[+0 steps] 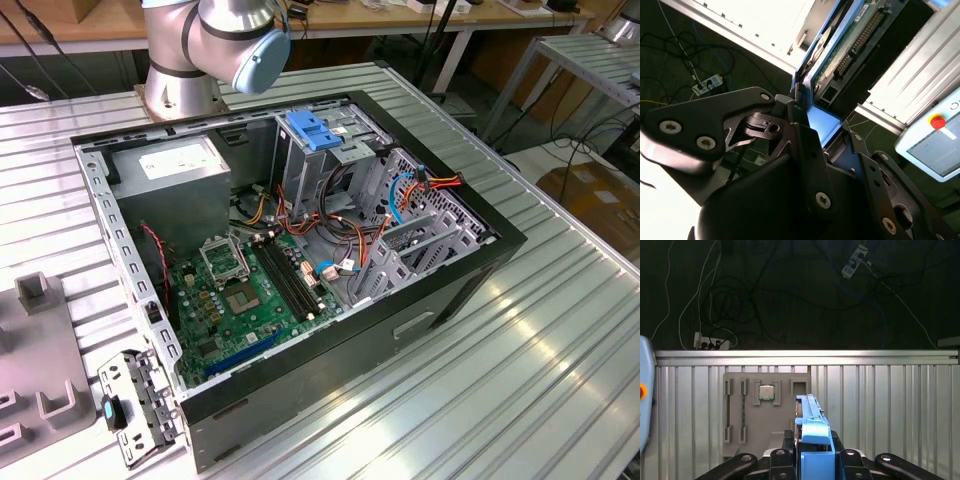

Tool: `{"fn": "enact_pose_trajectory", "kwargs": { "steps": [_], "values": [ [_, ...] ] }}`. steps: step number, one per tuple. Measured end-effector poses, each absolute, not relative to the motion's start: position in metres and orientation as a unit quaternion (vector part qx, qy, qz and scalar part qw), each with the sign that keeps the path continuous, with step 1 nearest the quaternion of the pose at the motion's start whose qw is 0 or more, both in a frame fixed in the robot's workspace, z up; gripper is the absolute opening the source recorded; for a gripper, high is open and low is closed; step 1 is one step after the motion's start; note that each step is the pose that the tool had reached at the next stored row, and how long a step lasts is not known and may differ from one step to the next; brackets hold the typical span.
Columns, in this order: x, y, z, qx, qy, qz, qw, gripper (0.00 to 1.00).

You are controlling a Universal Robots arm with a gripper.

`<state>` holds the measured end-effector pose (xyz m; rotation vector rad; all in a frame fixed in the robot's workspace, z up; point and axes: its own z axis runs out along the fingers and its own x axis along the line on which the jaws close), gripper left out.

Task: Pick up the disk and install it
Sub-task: 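Pick up the disk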

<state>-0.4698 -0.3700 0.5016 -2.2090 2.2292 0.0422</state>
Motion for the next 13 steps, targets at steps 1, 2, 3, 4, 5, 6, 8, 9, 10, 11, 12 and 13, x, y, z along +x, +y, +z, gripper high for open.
{"fn": "enact_pose_trajectory", "kwargs": {
  "steps": [1,2,3,4,5,6,8,9,10,11,12,13],
  "values": [
    [-0.470,-0.370,0.502,-0.704,0.710,0.013,0.001,0.37],
    [-0.470,-0.370,0.502,-0.704,0.710,0.013,0.001,0.37],
    [-0.470,-0.370,0.502,-0.704,0.710,0.013,0.002,0.37],
    [-0.469,-0.370,0.502,-0.704,0.710,0.013,0.001,0.37],
    [-0.468,-0.370,0.502,-0.704,0.710,0.013,0.001,0.37],
    [-0.467,-0.370,0.502,-0.704,0.710,0.013,0.001,0.37],
    [-0.464,-0.370,0.502,-0.704,0.710,0.013,0.001,0.37],
    [-0.462,-0.370,0.502,-0.704,0.710,0.013,0.001,0.37],
    [-0.461,-0.370,0.502,-0.704,0.710,0.013,0.001,0.37],
    [-0.459,-0.370,0.502,-0.704,0.710,0.013,0.001,0.37],
    [-0.458,-0.370,0.502,-0.704,0.710,0.013,0.001,0.37],
    [-0.456,-0.370,0.502,-0.704,0.710,0.013,0.001,0.37]
  ]
}}
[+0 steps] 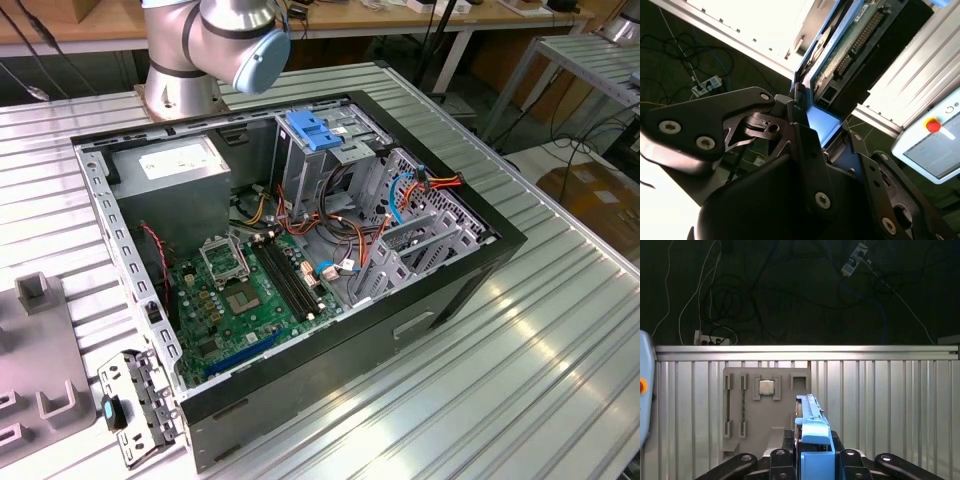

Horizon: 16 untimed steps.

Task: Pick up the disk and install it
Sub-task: 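Pick up the disk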

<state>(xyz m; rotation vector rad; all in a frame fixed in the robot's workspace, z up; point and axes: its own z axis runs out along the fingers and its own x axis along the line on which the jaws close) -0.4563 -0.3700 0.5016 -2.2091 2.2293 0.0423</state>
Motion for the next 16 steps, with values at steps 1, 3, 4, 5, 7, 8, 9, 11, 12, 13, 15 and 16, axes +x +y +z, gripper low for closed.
{"fn": "enact_pose_trajectory", "kwargs": {
  "steps": [1,3,4,5,7,8,9,11,12,13,15,16],
  "values": [
    [-0.454,-0.370,0.502,-0.704,0.710,0.013,0.001,0.37],
    [-0.451,-0.370,0.502,-0.704,0.710,0.013,0.001,0.37],
    [-0.450,-0.370,0.502,-0.704,0.710,0.013,0.001,0.37],
    [-0.448,-0.370,0.502,-0.704,0.710,0.013,0.001,0.37],
    [-0.445,-0.370,0.502,-0.704,0.710,0.013,0.001,0.37],
    [-0.444,-0.370,0.502,-0.704,0.710,0.013,0.001,0.37],
    [-0.441,-0.370,0.502,-0.704,0.710,0.013,0.001,0.37],
    [-0.438,-0.370,0.502,-0.704,0.710,0.013,0.001,0.37],
    [-0.436,-0.370,0.502,-0.704,0.710,0.013,0.001,0.37],
    [-0.433,-0.370,0.502,-0.704,0.710,0.013,0.001,0.37],
    [-0.430,-0.370,0.502,-0.704,0.710,0.013,0.001,0.37],
    [-0.427,-0.370,0.502,-0.704,0.710,0.013,0.001,0.37]
  ]
}}
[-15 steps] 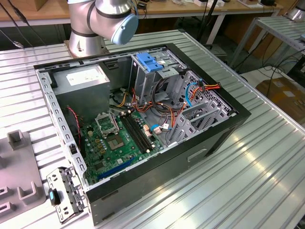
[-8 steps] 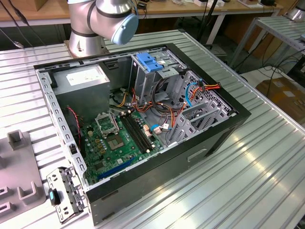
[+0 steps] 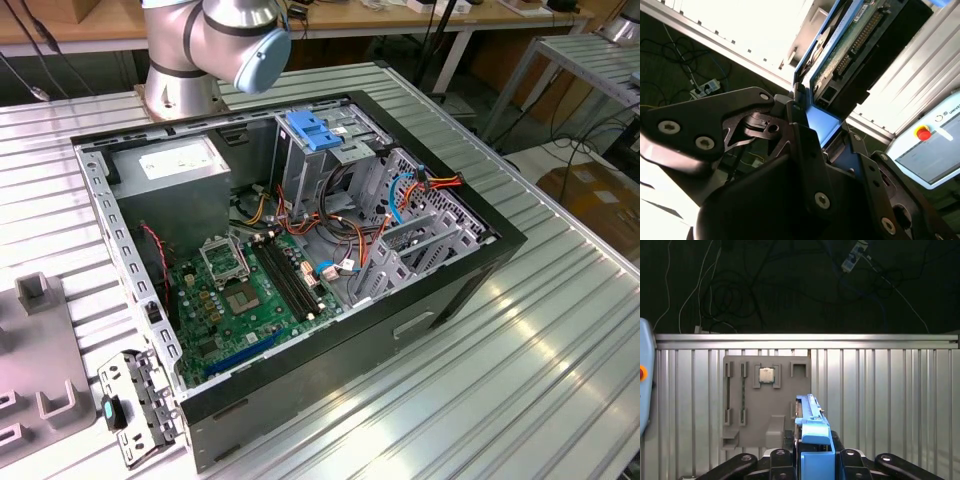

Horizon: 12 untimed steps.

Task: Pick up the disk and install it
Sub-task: 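Pick up the disk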

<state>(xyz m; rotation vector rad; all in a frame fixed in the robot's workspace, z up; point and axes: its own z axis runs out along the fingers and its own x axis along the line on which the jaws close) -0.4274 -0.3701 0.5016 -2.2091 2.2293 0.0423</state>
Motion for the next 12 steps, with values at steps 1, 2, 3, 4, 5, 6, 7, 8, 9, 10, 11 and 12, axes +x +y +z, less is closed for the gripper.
{"fn": "enact_pose_trajectory", "kwargs": {
  "steps": [1,2,3,4,5,6,7,8,9,10,11,12],
  "values": [
    [-0.426,-0.370,0.502,-0.704,0.710,0.013,0.001,0.37],
    [-0.424,-0.370,0.502,-0.704,0.710,0.013,0.001,0.37],
    [-0.422,-0.370,0.502,-0.704,0.710,0.013,0.001,0.37],
    [-0.420,-0.370,0.502,-0.704,0.710,0.013,0.001,0.37],
    [-0.419,-0.370,0.502,-0.704,0.710,0.013,0.001,0.37],
    [-0.417,-0.370,0.502,-0.704,0.710,0.013,0.001,0.37],
    [-0.415,-0.370,0.502,-0.704,0.710,0.013,0.001,0.37],
    [-0.414,-0.370,0.502,-0.704,0.710,0.013,0.001,0.37],
    [-0.412,-0.370,0.502,-0.704,0.710,0.013,0.001,0.37],
    [-0.412,-0.370,0.502,-0.704,0.710,0.013,0.001,0.37],
    [-0.411,-0.370,0.502,-0.704,0.710,0.013,0.001,0.37],
    [-0.411,-0.370,0.502,-0.704,0.710,0.013,0.001,0.37]
  ]
}}
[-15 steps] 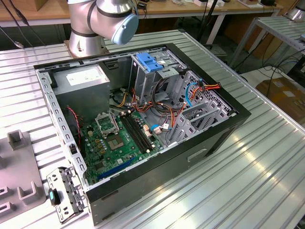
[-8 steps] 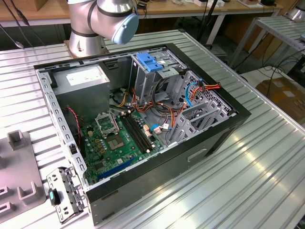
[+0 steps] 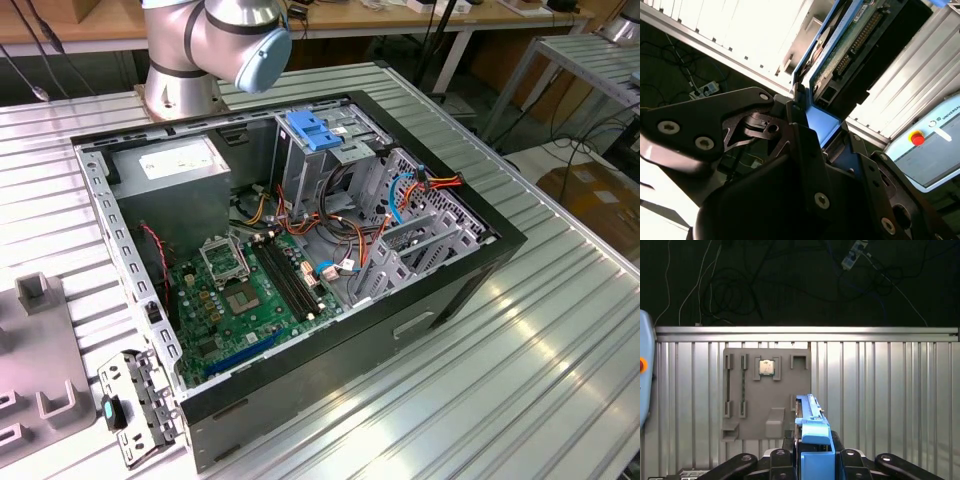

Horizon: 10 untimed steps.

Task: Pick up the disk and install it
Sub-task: 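Pick up the disk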

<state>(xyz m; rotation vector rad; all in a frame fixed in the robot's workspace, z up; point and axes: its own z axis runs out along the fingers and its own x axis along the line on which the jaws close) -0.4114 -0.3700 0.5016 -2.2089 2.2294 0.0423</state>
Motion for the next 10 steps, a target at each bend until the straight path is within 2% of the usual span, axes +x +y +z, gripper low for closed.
{"fn": "enact_pose_trajectory", "kwargs": {
  "steps": [10],
  "values": [
    [-0.4111,-0.3700,0.5072,-0.704,0.710,0.013,0.002,0.37]
  ]
}}
